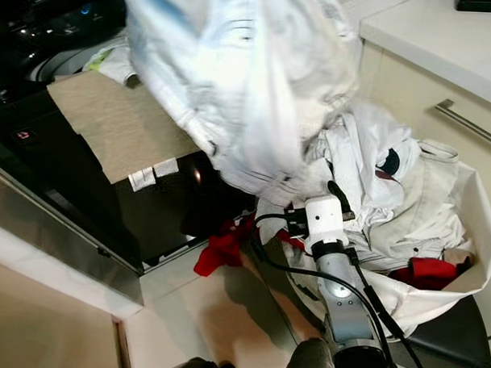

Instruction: Clothes washing

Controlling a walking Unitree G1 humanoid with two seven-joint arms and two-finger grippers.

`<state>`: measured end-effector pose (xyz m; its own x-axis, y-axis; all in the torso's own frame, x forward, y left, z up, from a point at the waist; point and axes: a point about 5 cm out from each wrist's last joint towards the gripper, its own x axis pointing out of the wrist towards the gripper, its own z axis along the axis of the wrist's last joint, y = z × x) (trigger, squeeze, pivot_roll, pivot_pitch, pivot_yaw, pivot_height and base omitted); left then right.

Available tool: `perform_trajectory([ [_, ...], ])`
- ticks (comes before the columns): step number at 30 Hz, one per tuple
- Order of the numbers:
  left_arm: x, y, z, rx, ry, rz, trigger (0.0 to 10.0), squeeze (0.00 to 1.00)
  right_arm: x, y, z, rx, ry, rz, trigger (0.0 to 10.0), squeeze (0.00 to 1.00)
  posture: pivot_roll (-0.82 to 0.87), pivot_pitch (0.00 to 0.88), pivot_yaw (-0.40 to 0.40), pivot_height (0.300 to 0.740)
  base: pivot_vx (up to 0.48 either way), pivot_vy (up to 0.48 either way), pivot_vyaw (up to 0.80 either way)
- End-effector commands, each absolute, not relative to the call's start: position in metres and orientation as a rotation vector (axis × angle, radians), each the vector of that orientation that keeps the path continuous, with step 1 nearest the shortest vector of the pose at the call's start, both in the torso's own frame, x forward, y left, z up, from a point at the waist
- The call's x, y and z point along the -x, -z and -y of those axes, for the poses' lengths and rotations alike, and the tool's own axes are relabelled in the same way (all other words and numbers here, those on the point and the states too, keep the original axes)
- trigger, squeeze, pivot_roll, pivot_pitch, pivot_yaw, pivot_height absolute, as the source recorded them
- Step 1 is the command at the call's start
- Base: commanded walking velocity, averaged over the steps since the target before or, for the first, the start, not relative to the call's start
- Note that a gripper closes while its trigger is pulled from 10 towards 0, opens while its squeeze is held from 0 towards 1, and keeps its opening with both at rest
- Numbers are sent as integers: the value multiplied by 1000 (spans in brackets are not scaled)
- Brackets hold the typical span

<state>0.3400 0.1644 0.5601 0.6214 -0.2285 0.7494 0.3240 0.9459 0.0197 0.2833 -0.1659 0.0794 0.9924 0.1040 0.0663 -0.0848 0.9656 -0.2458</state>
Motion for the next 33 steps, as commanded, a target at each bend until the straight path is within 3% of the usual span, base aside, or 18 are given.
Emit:
perform_trajectory([
  [1,-322,-578,-187,96,239,937,0,0,-289,-84,159,221,-116,91,10000,0,-181,0,197,740,0,0,800],
  [8,-343,-542,-217,23,146,829,0,0,-306,-110,168,175,-94,158,10000,0,-157,0,158,740,0,0,796],
  [11,-362,-507,-229,2,111,730,0,0,-314,-125,176,182,-83,197,10000,0,-145,0,127,740,0,0,788],
  [15,-373,-486,-231,3,113,672,0,0,-318,-134,179,186,-85,220,10000,0,-138,0,115,740,0,0,788],
  [23,-415,-364,-196,33,302,356,0,0,-328,-153,183,217,-85,257,10000,0,-130,0,97,740,0,0,773],
  [28,-421,-310,-177,85,388,235,0,0,-330,-156,185,225,-72,262,10000,0,-125,0,88,740,0,0,295],
  [33,-414,-237,-173,-2,395,106,0,0,-330,-155,181,239,-90,264,10000,0,-129,0,84,740,0,0,0],
])
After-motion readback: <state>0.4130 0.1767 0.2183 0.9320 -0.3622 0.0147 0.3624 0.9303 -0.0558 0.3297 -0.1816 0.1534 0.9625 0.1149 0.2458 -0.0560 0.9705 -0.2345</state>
